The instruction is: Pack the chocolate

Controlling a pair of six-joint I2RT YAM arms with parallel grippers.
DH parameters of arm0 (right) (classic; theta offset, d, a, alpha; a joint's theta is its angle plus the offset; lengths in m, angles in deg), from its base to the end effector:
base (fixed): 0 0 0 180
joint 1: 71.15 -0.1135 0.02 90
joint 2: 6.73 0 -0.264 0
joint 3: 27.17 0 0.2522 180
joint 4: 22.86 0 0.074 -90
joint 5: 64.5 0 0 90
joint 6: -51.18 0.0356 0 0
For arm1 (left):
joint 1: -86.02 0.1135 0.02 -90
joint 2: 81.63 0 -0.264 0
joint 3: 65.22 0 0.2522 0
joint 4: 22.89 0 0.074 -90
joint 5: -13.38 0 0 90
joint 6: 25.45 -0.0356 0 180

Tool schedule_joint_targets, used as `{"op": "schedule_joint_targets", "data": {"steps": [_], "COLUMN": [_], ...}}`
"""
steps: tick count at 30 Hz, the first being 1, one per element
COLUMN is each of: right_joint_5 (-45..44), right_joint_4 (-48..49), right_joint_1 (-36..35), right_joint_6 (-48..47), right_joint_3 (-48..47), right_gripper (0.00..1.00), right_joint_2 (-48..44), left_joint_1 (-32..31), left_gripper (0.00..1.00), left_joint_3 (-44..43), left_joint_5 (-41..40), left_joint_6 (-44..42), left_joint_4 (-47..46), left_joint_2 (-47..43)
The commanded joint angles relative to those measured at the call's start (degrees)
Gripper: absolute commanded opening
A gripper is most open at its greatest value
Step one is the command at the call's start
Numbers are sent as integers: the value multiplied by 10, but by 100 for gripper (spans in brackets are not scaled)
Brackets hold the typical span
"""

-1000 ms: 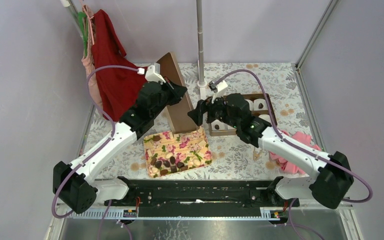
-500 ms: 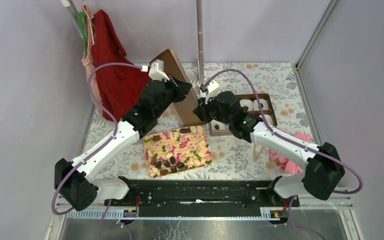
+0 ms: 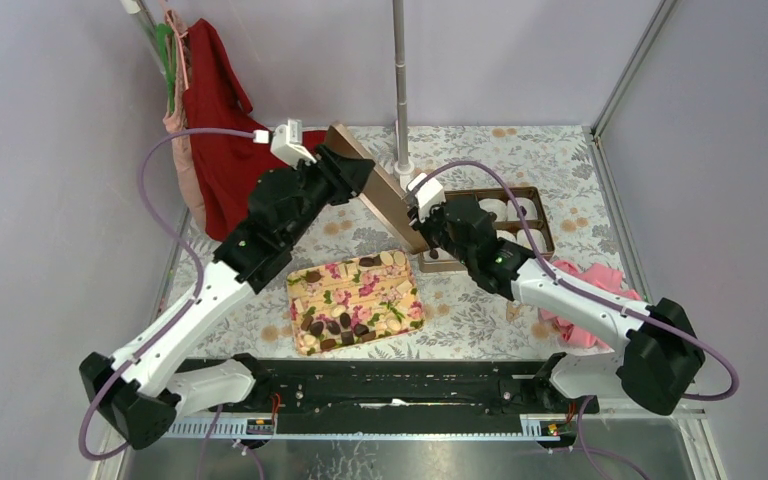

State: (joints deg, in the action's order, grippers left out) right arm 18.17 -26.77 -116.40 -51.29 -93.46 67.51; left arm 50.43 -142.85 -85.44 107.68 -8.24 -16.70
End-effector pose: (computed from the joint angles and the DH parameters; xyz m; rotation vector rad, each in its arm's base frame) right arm 0.2180 0.2134 0.3102 -0.7796 1.6067 0.2989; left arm 0.2173 -0.1488 0.4044 -0.2357 1.6703 -0.9308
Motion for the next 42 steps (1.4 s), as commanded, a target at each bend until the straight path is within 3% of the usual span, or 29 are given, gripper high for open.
{"op": "schedule_joint_targets", "data": {"steps": [1,9,18,27,38,42], "right_joint_5": [-69,-84,-24,-17,-60,-64], "right_joint_4": [107,186,203,307,493,549], "right_joint_1": [-1,-2,-1,-9,-48,-52], "right_joint_6": [-126,-282,-399,-529,-669,-694], "right_joint_3": [10,42,64,142,214,226], "right_gripper": [0,0,0,0,0,0], "right_joint_2": [-37,-58,-58,-85,-72,-56], "left_joint_1": [8,112,231,327,330,330], "left_gripper": [48,74,91,94,93,92], "left_joint_3": [-11,11,-28,-18,-11,-4], "left_joint_5": [-7,43,92,233,356,363], "left_joint_6": [-20,0,3,48,50,36], "left_joint_4": [42,126,198,185,182,195], "left_joint_2": [-41,-91,-100,-54,17,23]}}
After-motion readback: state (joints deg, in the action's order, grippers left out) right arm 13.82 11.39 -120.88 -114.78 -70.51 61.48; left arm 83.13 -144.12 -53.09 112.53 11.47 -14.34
